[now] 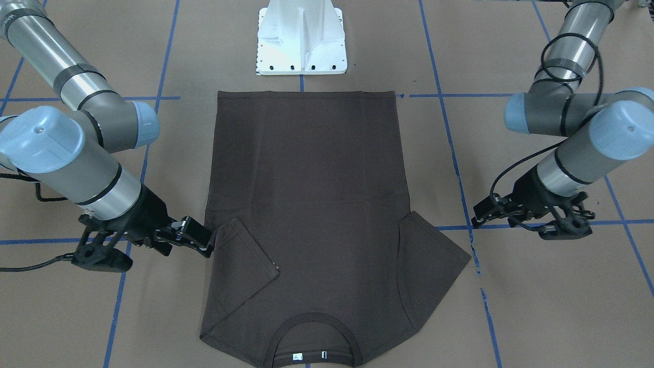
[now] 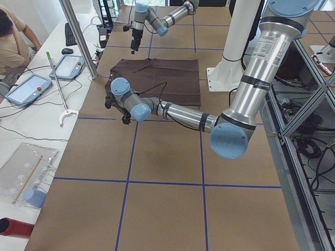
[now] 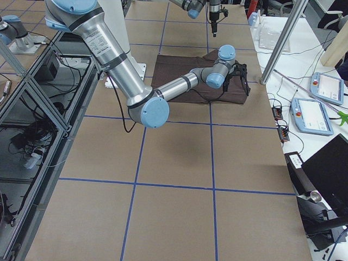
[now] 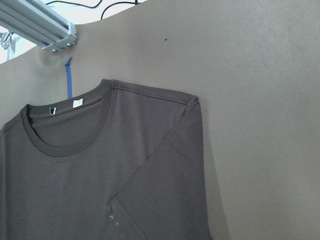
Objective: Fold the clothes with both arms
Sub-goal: 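Release the sleeve and raise the right gripper while the left gripper reaches the other sleeve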
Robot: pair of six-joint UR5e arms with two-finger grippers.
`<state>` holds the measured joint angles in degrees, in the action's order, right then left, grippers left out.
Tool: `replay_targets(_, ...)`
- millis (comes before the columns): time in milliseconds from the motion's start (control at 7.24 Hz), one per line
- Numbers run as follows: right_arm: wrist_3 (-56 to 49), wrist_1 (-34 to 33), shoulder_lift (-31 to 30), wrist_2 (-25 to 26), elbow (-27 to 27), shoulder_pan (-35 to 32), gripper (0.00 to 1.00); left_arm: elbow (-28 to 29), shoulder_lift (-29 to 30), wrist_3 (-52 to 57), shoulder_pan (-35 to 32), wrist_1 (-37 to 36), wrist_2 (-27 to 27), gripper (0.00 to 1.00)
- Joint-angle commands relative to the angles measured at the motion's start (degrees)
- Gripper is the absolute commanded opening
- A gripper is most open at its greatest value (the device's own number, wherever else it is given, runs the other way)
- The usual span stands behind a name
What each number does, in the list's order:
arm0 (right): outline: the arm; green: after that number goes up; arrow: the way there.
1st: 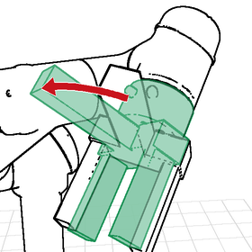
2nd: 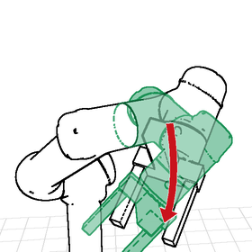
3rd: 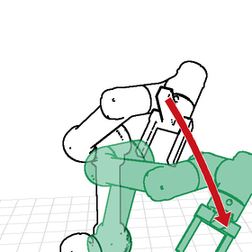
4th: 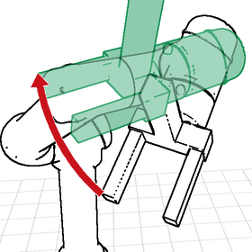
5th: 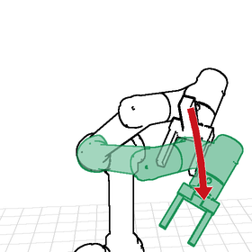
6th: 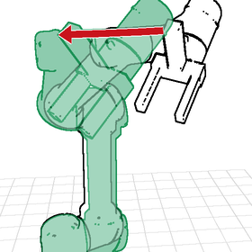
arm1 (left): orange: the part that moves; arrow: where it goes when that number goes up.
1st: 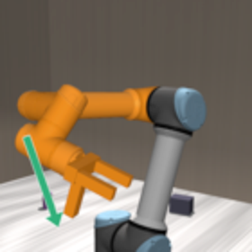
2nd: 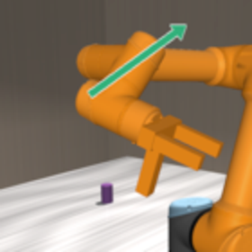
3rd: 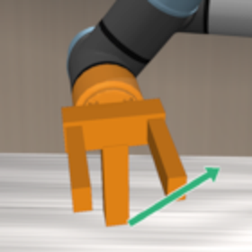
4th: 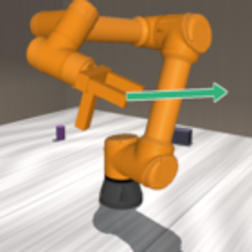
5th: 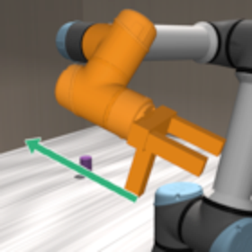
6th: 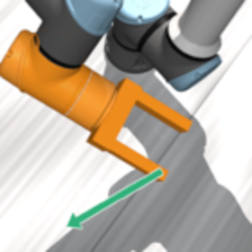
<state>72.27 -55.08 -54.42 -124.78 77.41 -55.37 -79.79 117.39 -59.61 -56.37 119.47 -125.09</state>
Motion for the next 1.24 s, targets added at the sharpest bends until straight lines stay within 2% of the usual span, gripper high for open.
replay_targets(0, -1.1, 2.5, -2.5, 0.0, 0.2, -0.6, 1.0, 6.5, 5.4, -6.4, 4.8, 0.3, 8.8, 0.86)
replay_targets(276, -0.9, 2.4, -2.4, 0.2, -0.2, -0.3, 1.0, 14.6, 6.8, -6.0, 5.1, 5.7, 10.9, 0.76)
replay_targets(552, -0.6, 2.5, -2.2, 0.2, -0.2, 0.0, 1.0, 15.7, 6.7, -6.0, 5.2, 6.6, 10.9, 0.62)
replay_targets(690, -0.3, 2.5, -2.1, 0.3, -0.2, 0.2, 1.0, 15.7, 6.8, -6.3, 5.2, 6.5, 10.9, 0.41)
replay_targets(828, -0.2, 2.5, -2.1, 0.3, -0.2, 0.3, 1.0, 15.9, 6.9, -6.3, 5.2, 6.4, 11.0, 0.12)
replay_targets(966, -0.2, 2.5, -2.2, 0.3, -0.2, 0.3, 1.0, 15.7, 7.0, -5.9, 5.2, 6.3, 10.9, 0.0)
replay_targets(1104, -0.2, 2.5, -2.2, 0.5, -0.3, 0.3, 1.0, 15.7, 8.2, -5.9, 5.1, 6.0, 10.7, 0.0)
